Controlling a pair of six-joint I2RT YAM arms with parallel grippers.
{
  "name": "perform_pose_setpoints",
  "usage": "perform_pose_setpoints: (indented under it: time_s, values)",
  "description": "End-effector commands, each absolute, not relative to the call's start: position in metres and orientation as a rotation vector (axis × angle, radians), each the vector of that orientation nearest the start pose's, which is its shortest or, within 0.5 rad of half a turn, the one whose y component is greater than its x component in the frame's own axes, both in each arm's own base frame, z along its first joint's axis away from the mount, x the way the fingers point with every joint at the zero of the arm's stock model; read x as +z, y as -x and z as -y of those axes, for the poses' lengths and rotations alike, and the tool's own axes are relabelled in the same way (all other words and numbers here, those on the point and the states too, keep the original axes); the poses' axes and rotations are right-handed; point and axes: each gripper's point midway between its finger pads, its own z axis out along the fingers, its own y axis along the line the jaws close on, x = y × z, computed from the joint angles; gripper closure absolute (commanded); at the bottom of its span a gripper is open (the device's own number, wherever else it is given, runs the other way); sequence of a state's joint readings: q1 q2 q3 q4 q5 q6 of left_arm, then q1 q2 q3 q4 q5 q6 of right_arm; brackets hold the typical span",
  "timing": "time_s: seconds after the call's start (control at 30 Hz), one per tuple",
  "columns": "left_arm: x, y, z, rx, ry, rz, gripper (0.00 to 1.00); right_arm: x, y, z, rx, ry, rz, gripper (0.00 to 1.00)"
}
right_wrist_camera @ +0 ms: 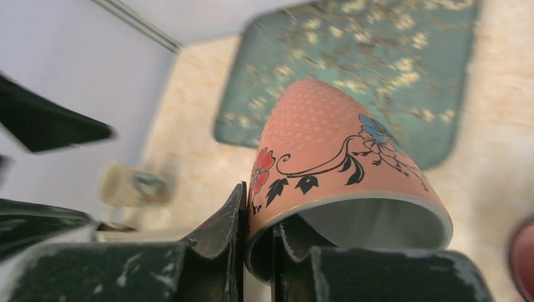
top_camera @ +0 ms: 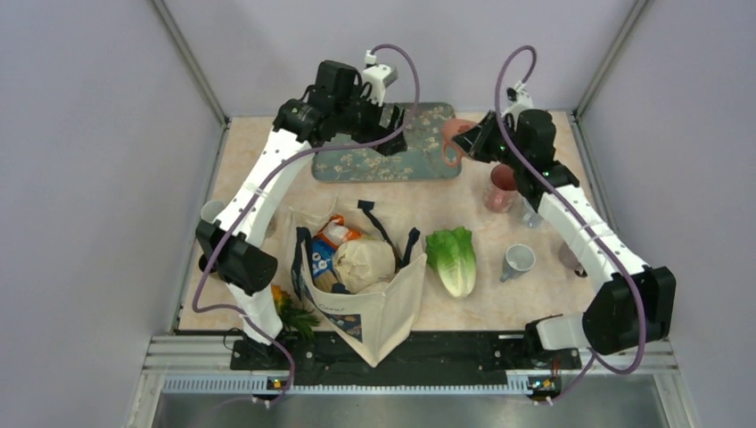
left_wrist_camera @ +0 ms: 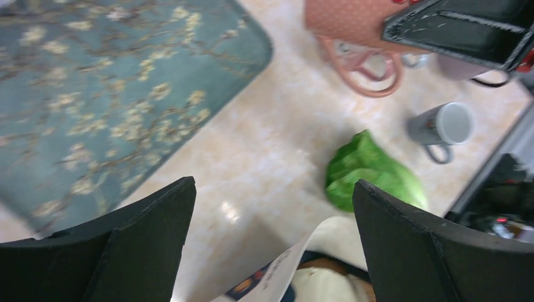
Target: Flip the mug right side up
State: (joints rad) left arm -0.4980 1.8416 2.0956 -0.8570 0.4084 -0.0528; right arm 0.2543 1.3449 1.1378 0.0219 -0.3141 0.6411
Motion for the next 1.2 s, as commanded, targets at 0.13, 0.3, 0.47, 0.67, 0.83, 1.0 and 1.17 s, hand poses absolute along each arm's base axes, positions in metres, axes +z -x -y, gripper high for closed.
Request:
perform_pose_setpoints:
  time_s: [0.13, 0.3, 0.47, 0.67, 0.83, 1.0, 1.17]
  values:
    - [0.311, -0.4, 0.19, -0.335, -0.69, -2.122, 0.01, 0.226, -0.395, -0.181, 0.406, 0.354, -2.274, 1.0]
    - [0.302, -0.404, 0.14, -0.329, -0.519, -2.169, 0.01, 0.174, -0.404, -0.175, 0.253, 0.622, -2.451, 1.0]
    - [0.299, -0.4, 0.105, -0.27, -0.468, -2.172, 0.01, 0.14, -0.411, -0.155, 0.063, 0.812, -2.509, 1.0]
    - [0.293, -0.392, 0.098, -0.3, -0.449, -2.186, 0.01, 0.1, -0.402, -0.153, 0.067, 1.005, -2.584, 1.0]
    - [0.293, -0.389, 0.101, -0.324, -0.449, -2.185, 0.01, 0.083, -0.392, -0.151, 0.08, 1.01, -2.644, 0.88]
    - [0.295, -0.389, 0.097, -0.296, -0.443, -2.176, 0.01, 0.114, -0.402, -0.155, 0.079, 0.91, -2.593, 0.52]
    - [0.311, -0.384, 0.092, -0.262, -0.433, -2.135, 0.01, 0.181, -0.414, -0.168, 0.145, 0.82, -2.431, 0.38]
